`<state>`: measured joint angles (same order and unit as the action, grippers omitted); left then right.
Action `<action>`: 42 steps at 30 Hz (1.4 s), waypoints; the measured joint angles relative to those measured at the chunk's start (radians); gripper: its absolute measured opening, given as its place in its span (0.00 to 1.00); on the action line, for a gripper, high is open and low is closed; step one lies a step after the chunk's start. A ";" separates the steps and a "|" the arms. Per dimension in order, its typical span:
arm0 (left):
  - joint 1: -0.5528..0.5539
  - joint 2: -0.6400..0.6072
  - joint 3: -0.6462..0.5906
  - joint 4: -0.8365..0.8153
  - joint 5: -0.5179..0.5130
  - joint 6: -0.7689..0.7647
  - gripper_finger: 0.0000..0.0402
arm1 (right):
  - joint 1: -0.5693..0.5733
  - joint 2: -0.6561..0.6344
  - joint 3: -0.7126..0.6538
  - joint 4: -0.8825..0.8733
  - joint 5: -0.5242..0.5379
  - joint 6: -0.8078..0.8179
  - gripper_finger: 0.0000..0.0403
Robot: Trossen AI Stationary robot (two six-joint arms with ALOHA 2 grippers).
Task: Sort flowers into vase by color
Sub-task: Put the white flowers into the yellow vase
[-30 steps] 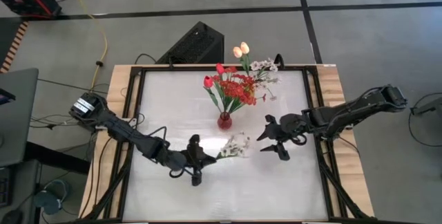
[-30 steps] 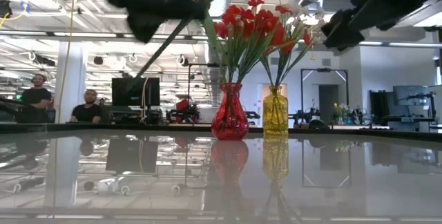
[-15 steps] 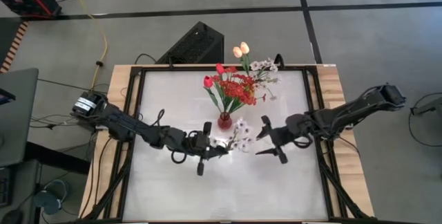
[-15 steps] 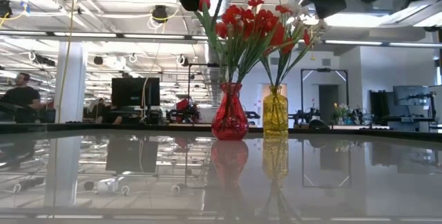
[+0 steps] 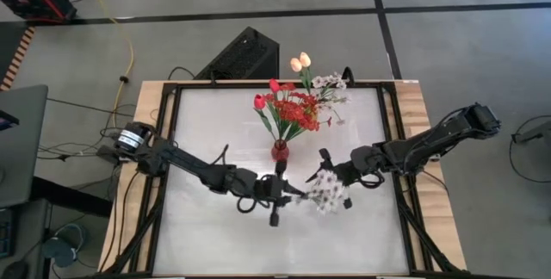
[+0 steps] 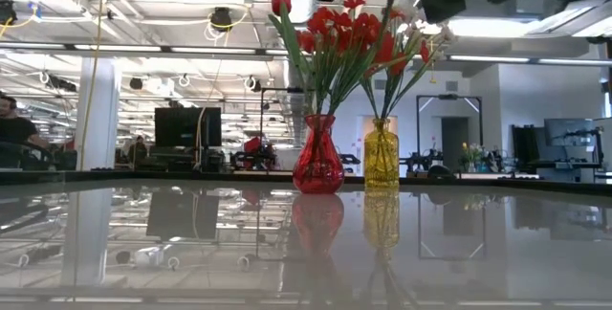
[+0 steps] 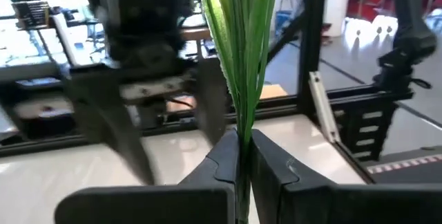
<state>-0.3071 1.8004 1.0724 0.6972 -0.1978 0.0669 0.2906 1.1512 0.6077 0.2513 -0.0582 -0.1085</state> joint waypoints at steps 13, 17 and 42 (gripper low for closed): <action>0.049 0.002 0.033 -0.128 -0.022 -0.100 0.01 | 0.022 0.001 -0.001 0.220 -0.023 -0.113 0.59; 0.046 0.000 0.033 -0.130 -0.081 -0.110 0.01 | 0.022 0.019 0.000 0.291 -0.021 -0.134 0.59; 0.044 0.000 0.031 -0.095 -0.202 -0.019 0.14 | -0.011 -0.035 0.000 0.143 0.074 -0.118 0.06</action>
<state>-0.2635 1.7999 1.1034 0.6023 -0.4000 0.0479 0.2798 1.1165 0.6077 0.3944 0.0156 -0.2270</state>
